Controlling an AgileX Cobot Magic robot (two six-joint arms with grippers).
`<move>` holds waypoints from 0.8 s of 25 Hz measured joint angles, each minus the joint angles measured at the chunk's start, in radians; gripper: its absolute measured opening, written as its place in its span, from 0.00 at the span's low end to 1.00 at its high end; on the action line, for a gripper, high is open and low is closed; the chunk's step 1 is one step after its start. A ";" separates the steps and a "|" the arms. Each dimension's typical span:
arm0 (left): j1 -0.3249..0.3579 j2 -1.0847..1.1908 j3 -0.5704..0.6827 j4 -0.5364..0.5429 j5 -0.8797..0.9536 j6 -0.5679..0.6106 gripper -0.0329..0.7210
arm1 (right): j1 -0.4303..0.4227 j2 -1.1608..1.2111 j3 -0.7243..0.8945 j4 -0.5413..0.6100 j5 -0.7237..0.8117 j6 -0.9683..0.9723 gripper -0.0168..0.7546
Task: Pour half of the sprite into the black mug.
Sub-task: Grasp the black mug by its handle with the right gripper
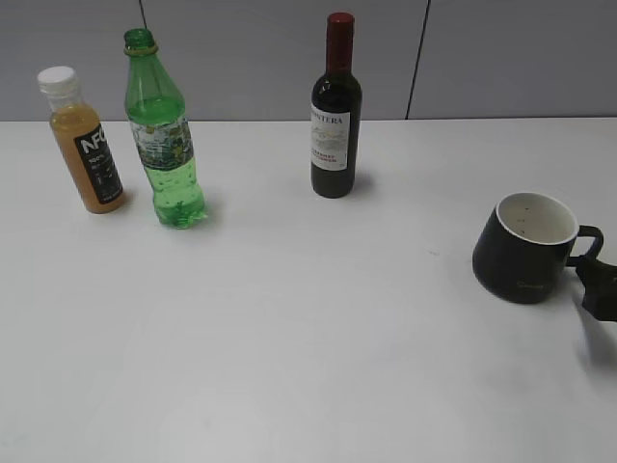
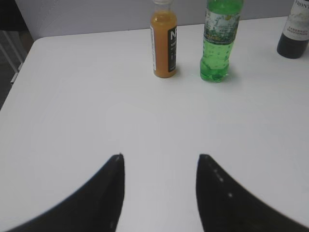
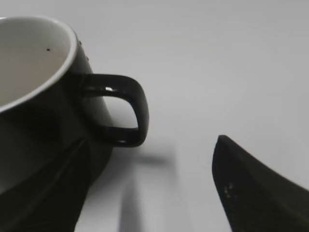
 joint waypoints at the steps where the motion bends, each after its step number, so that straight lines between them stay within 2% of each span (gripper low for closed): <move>1: 0.000 0.000 0.000 0.000 0.000 0.000 0.52 | 0.000 0.003 -0.009 0.002 0.000 0.000 0.79; 10: 0.000 0.000 0.000 0.000 0.000 0.000 0.48 | 0.000 0.032 -0.064 0.009 -0.001 0.000 0.79; 20: 0.000 0.000 0.000 0.000 0.000 0.000 0.47 | 0.000 0.097 -0.089 0.010 0.000 -0.002 0.79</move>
